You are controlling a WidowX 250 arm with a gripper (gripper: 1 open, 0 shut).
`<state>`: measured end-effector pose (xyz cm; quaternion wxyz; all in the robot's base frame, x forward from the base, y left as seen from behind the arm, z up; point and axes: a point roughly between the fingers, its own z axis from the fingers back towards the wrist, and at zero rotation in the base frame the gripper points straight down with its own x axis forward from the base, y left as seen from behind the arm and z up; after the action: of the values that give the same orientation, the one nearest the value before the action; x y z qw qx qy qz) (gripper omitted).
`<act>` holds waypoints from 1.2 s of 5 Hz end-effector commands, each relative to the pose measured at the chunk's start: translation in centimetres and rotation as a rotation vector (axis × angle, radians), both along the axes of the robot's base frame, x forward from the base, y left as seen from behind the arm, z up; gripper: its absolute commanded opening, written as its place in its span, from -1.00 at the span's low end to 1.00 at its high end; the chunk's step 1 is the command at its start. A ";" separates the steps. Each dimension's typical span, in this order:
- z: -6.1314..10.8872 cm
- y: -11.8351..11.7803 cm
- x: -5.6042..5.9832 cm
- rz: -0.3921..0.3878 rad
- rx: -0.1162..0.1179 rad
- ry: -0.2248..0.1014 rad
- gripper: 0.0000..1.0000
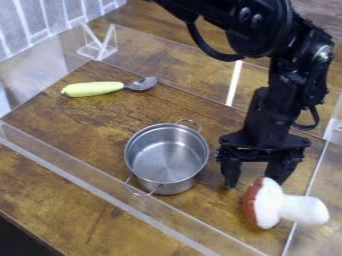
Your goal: Remove the mushroom from the silver pot and put it on the table
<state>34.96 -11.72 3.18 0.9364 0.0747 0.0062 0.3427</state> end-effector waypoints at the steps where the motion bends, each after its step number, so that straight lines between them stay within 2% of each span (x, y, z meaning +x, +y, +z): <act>1: 4.8 0.0 1.8 -0.003 -0.035 -0.101 1.00; 2: 7.4 0.0 2.5 -0.025 -0.054 -0.130 1.00; 3: 10.3 1.5 3.0 0.019 -0.073 -0.164 -1.00; 4: 13.6 3.0 3.5 0.058 -0.105 -0.195 1.00; 5: 14.6 4.7 3.2 0.097 -0.116 -0.226 1.00; 6: 13.7 5.6 2.2 0.125 -0.116 -0.247 1.00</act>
<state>37.25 -6.72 13.34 0.9163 0.0021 -0.0438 0.3982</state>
